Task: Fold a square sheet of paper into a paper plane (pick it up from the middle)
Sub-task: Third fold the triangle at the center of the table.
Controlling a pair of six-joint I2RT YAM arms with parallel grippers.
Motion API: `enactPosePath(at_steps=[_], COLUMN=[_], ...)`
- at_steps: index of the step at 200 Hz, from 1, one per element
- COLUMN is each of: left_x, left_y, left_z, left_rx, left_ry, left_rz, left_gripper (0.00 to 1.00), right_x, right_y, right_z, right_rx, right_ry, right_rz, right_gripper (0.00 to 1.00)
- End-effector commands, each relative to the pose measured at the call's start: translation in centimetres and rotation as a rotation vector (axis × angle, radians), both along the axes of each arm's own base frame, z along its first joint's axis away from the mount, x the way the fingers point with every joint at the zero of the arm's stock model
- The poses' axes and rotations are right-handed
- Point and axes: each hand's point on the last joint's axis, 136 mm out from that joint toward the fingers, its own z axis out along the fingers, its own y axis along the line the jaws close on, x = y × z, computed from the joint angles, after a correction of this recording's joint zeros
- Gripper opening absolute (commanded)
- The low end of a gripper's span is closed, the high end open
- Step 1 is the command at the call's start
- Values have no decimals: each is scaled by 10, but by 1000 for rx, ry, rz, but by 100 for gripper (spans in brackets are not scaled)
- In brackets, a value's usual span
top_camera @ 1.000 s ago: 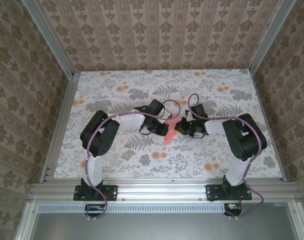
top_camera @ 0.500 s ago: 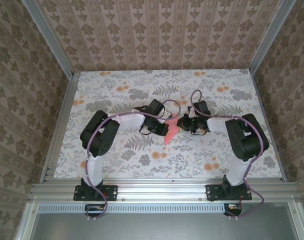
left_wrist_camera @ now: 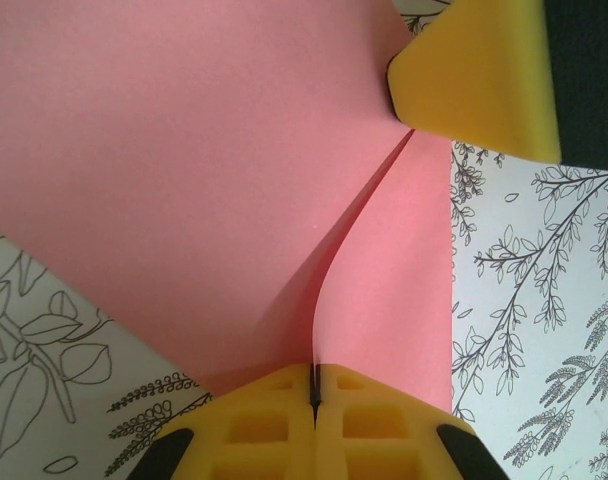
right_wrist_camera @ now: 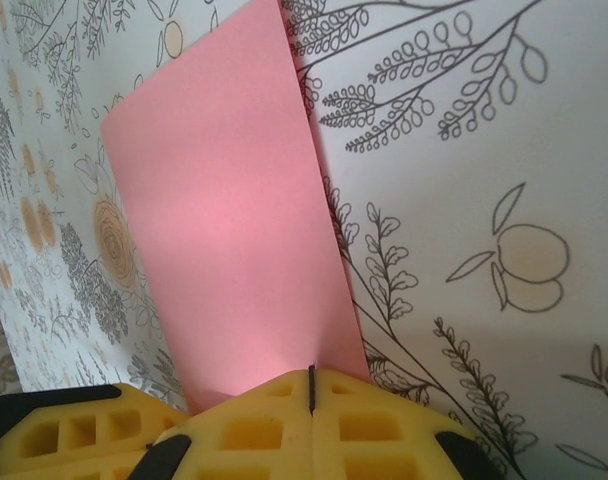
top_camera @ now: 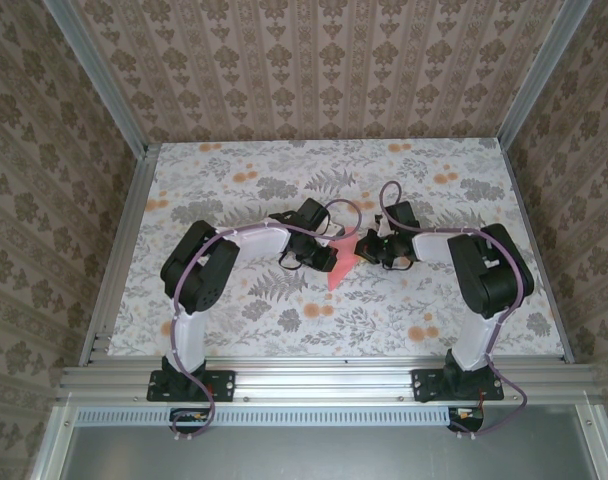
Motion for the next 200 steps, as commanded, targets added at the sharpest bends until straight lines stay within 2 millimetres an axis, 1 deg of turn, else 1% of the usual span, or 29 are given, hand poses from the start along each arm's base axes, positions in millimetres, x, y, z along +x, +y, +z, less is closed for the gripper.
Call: enactPosePath(at_steps=[1,9,22,68,80,96,111,136,147,155,163,174,186,200], left_x=[-6,-7,-7,-6,-6,-7,-7,-7,-5,-4,-1,5,8,13], left_y=[23,22,22,22,22,22,23,21,21,19,18,17,14,16], left_z=[-25,-25,-25,-25,-24,-23,-24,-22,-19,-12,-2,14,33,48], left_rx=[113,113,112,115,114,116,117,112,108,96,81,60,29,19], left_ry=[45,45,46,46,45,45,46,46,45,43,34,5,-19,-45], left_rz=[25,24,24,23,23,22,23,25,38,47,69,102,118,146], left_gripper=[0,0,0,0,0,0,0,0,3,6,10,22,28,40], right_x=[9,10,11,4,2,1,3,7,9,9,8,6,3,-1], right_y=[-1,0,0,-11,-13,-14,-15,-13,-11,-9,-8,-7,-8,-6], right_z=[26,29,25,-19,-25,-26,-21,0,11,19,26,34,40,46], right_rx=[-2,4,0,-34,-33,-36,-34,-26,-14,-6,0,7,12,28], right_ry=[-51,-56,-50,31,39,41,31,-11,-34,-49,-63,-80,-91,-98], right_rz=[22,29,29,-18,-28,-30,-31,-15,-2,10,19,30,33,42], right_gripper=[7,7,7,6,6,6,6,7,8,8,9,9,10,10])
